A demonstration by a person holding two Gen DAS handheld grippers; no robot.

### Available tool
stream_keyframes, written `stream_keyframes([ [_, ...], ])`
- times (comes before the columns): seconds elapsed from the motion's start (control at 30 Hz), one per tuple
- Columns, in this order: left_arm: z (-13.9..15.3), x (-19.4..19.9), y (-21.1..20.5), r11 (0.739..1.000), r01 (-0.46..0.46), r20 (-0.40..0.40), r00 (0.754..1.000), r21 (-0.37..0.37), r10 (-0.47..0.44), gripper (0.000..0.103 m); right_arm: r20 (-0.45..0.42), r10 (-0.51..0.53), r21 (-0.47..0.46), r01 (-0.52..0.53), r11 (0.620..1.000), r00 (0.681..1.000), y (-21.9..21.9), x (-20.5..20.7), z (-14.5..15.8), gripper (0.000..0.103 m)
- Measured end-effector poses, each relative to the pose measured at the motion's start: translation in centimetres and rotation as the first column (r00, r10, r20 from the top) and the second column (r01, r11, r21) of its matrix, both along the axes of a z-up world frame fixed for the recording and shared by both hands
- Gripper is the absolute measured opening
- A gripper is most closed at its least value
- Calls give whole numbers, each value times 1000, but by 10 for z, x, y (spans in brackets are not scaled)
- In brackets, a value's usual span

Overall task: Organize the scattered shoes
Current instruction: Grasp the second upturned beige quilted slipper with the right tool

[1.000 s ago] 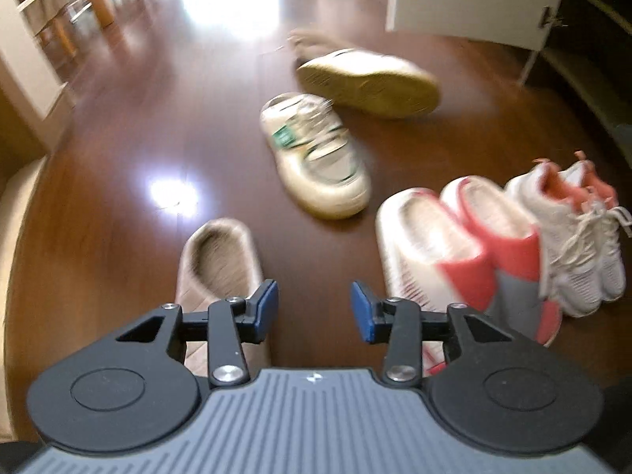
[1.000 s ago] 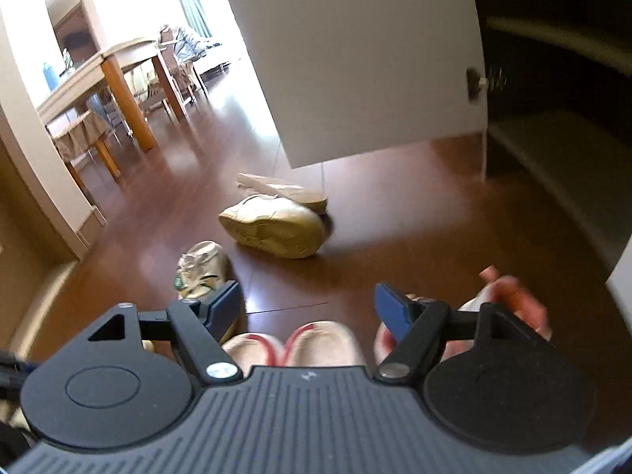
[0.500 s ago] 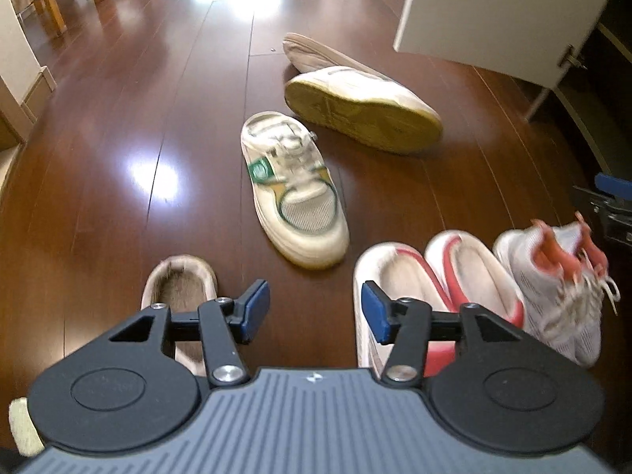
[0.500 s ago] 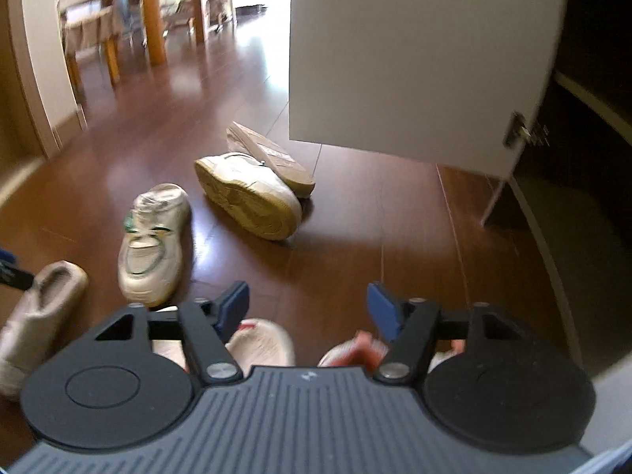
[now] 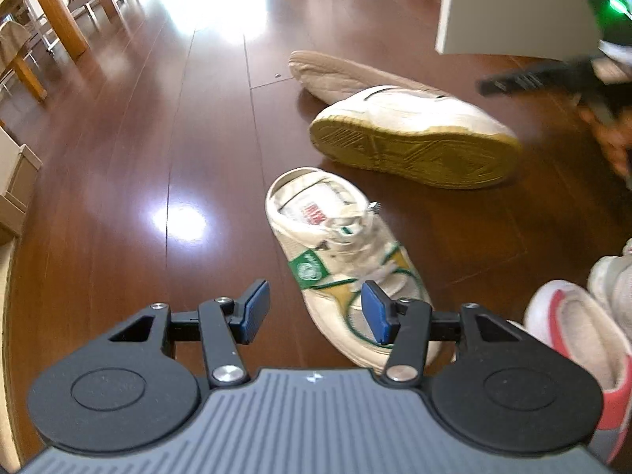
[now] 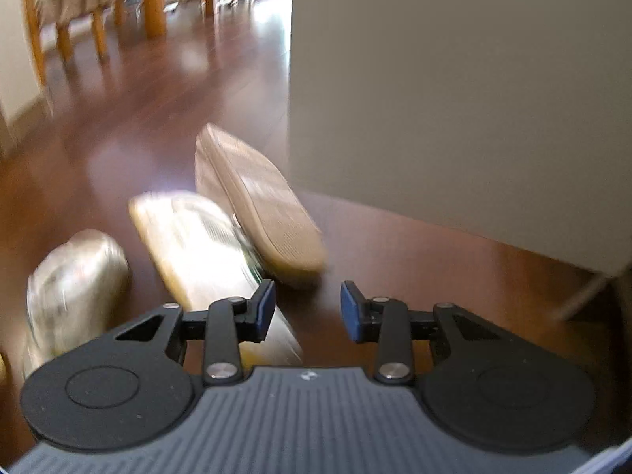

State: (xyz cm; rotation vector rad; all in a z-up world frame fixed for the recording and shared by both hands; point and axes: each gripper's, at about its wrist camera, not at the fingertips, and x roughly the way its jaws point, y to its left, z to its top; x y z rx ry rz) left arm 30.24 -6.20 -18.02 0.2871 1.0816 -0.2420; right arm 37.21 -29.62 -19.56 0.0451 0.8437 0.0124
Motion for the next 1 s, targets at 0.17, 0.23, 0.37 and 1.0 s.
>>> stream_keyframes([
  [0.17,-19,7,20,999,-44,-35,998,-12,43,56,-20,-55,22,56,998,998,22,24,-28,24],
  [0.23,-23,10,25,998,-56,-39,998,-18,55,56,-10,-11,30,11,999,1000,32,13,-26,17],
  [0.37,-18,22,30,996,-79,10,997,-43,80,56,-19,140,84,-138,987,990,56,-25,-13,17],
  [1.0,-31,71,9,989,-78,-8,997,-129,78,56,-200,466,-771,-432,469,862,78,8,-128,31],
])
